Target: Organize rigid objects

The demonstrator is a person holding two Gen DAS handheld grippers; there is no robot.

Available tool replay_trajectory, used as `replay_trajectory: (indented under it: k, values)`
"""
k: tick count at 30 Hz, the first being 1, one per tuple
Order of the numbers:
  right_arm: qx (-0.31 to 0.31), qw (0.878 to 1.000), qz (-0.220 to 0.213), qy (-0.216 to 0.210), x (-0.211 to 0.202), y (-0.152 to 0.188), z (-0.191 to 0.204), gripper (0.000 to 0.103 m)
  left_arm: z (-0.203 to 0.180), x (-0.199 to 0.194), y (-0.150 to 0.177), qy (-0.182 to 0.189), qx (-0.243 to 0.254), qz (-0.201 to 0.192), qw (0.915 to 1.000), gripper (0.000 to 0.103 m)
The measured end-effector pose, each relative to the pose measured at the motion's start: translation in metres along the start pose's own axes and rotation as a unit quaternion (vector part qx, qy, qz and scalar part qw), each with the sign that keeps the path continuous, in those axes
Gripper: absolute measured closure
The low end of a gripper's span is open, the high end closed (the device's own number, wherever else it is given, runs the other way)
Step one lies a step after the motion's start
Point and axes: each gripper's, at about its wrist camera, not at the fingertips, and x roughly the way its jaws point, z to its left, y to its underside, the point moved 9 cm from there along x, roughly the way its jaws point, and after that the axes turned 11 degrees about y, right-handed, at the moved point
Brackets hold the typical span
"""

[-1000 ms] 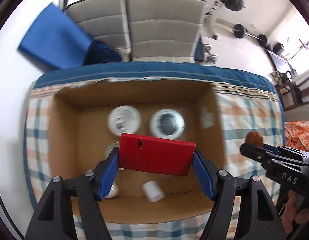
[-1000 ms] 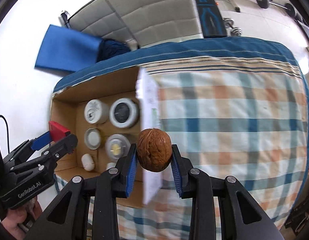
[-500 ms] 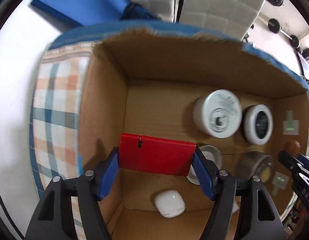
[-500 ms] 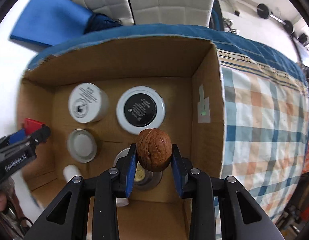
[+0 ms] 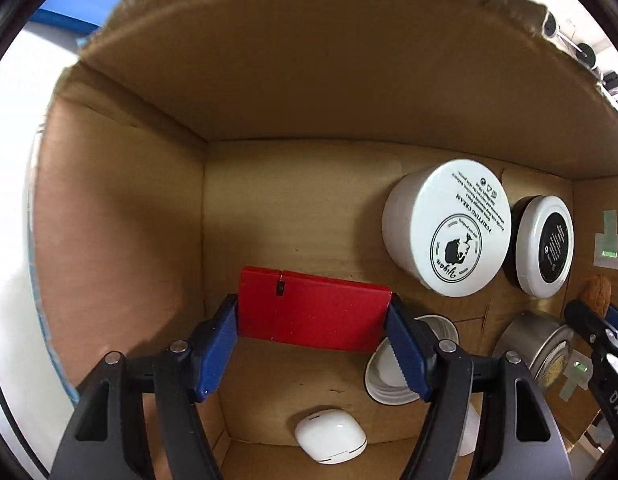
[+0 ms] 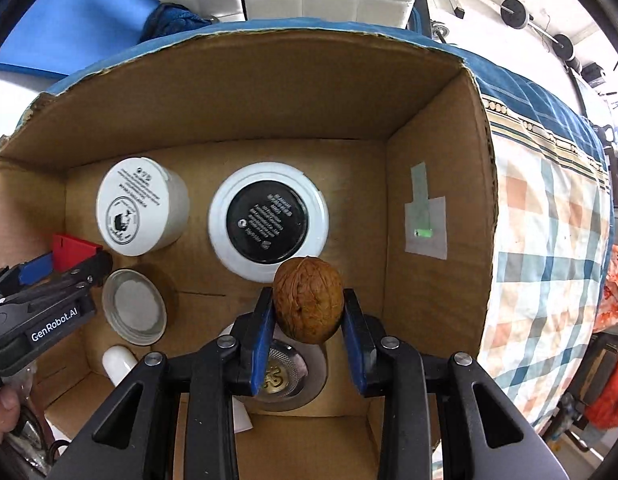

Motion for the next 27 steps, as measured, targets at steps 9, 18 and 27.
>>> replay_trajectory:
  k: [9, 18, 27]
  values:
    - [0.004, 1.0, 0.024, 0.011, 0.019, -0.004, -0.005, 0.068, 0.005, 0.003, 0.005, 0.018, -0.022, 0.014, 0.9995, 0.033]
    - [0.007, 1.0, 0.03, 0.003, 0.024, -0.008, 0.001, 0.057, 0.01, -0.025, 0.01, 0.049, -0.04, -0.01, 0.998, 0.026]
    - [-0.001, 1.0, 0.007, -0.012, -0.001, 0.003, 0.017, 0.018, 0.005, -0.066, 0.034, 0.049, -0.028, -0.053, 0.997, 0.012]
